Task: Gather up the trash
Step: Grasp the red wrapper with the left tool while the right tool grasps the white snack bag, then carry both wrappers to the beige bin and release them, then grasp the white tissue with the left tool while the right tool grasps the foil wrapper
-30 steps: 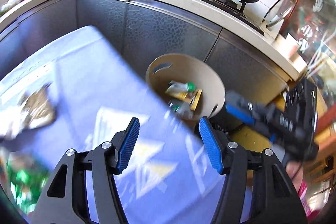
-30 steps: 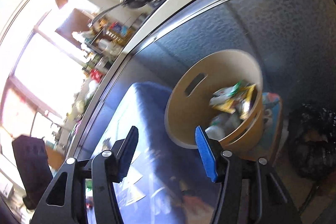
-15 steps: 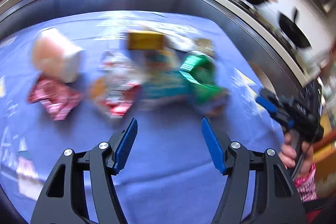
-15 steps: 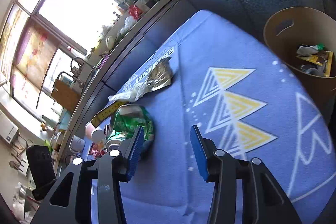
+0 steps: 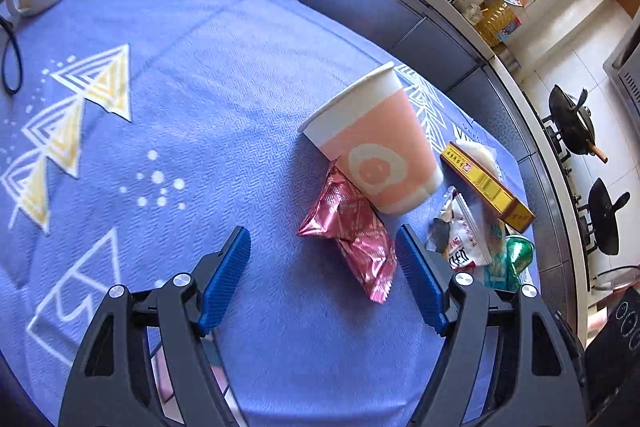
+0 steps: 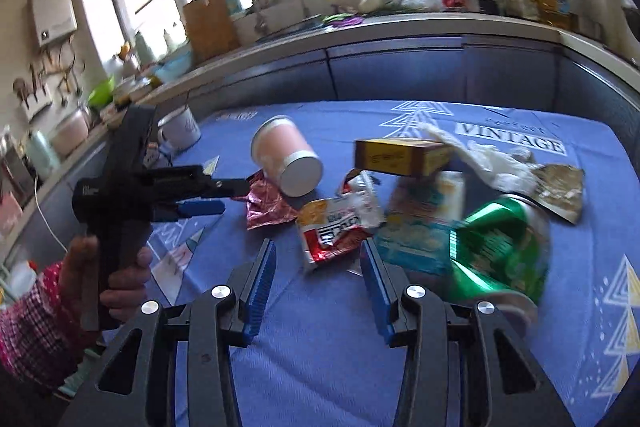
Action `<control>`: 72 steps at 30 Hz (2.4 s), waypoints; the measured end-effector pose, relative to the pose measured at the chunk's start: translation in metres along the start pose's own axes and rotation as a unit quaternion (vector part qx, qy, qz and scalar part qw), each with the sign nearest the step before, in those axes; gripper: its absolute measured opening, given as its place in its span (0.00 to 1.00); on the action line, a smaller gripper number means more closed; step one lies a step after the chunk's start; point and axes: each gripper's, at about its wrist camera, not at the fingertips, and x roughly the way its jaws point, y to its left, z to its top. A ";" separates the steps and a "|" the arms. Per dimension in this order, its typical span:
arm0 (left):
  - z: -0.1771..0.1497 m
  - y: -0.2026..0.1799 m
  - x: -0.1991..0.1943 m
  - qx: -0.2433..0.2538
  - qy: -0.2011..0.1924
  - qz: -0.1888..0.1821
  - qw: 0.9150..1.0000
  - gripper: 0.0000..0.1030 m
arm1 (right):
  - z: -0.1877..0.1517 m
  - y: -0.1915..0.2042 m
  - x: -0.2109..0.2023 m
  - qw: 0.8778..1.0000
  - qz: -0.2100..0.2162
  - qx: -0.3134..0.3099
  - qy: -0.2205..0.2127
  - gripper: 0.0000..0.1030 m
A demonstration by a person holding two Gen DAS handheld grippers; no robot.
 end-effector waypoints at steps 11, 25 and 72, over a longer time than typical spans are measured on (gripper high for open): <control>-0.008 -0.019 0.008 0.057 -0.015 0.036 0.998 0.24 | -0.002 0.030 0.090 0.983 -0.114 -0.112 0.093 0.28; -0.066 -0.031 -0.046 0.086 0.018 -0.069 0.994 0.03 | -0.026 0.022 -0.025 0.999 0.018 -0.019 -0.032 0.03; -0.154 -0.465 0.156 0.407 0.128 -0.122 0.896 0.62 | -0.162 -0.334 -0.225 0.867 -0.182 0.418 -0.199 0.47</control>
